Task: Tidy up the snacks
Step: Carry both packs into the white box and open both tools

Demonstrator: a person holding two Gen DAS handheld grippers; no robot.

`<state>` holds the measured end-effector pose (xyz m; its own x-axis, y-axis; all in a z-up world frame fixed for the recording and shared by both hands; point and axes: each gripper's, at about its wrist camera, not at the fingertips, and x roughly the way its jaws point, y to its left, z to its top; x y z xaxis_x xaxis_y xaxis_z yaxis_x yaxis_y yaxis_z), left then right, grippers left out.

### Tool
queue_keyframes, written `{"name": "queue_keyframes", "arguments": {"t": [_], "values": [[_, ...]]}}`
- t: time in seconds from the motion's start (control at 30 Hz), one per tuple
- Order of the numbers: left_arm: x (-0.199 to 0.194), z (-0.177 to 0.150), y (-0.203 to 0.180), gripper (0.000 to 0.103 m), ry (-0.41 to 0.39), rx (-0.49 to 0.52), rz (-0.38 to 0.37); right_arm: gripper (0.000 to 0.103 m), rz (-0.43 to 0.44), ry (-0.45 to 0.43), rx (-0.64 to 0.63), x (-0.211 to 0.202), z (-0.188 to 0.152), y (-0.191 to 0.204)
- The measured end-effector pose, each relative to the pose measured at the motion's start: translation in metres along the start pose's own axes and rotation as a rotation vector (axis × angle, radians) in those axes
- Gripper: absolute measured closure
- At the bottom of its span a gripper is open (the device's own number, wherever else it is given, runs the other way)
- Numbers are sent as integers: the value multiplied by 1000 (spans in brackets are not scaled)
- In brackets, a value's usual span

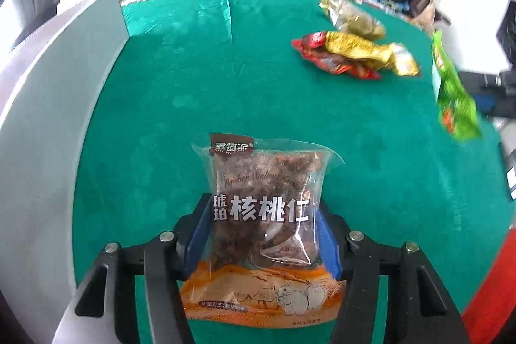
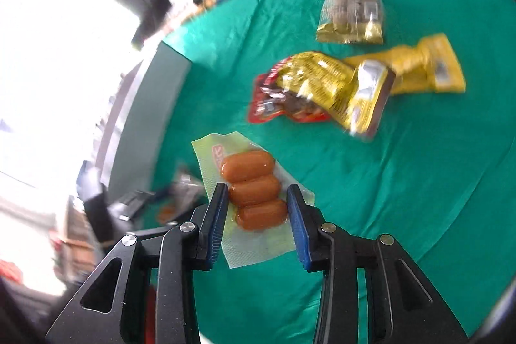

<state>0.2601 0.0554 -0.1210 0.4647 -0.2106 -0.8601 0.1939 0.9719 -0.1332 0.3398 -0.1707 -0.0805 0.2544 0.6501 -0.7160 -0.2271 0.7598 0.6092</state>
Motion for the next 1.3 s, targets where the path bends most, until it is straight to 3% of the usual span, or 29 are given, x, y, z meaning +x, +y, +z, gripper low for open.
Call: {"name": "queue_keyframes", "arguments": {"t": [0.2,0.3,0.4,0.47,0.57,0.67,0.77,0.8,0.83,0.93,1.0,1.17,1.27,1.3], "values": [[-101,-17,20,45,-183,-216,-218,65,158,-59,55,-6,-16,38],[-163,-20,46,45,-285,-271,-242,64,235,-74,16,-12,-18,81],[-218,-23,88,44,-364,-282,-141,64,317,-79,-74,-2,-5,149],[-241,-25,122,44,-388,-284,-11,64,366,-71,-127,10,1,195],[-249,-35,173,43,-370,-309,173,64,413,-43,-196,42,4,262],[-239,-49,211,37,-309,-347,280,63,422,-23,-236,79,6,309],[-213,-65,241,21,-229,-391,327,57,335,-49,-293,107,-4,332],[-203,-71,249,21,-202,-419,322,49,243,-65,-313,118,-8,337],[-194,-76,254,21,-181,-452,309,33,169,-73,-323,123,-10,334],[-187,-92,259,21,-201,-536,249,33,51,-125,-348,126,-21,307],[-187,-94,250,19,-227,-542,255,33,-16,-174,-390,103,-33,282],[-215,-86,210,13,-338,-502,231,32,-273,-305,-448,54,-60,175],[-225,-65,182,0,-393,-476,177,32,-489,-315,-441,36,-80,90],[-227,-60,170,0,-412,-466,164,32,-550,-311,-430,31,-86,65]]}}
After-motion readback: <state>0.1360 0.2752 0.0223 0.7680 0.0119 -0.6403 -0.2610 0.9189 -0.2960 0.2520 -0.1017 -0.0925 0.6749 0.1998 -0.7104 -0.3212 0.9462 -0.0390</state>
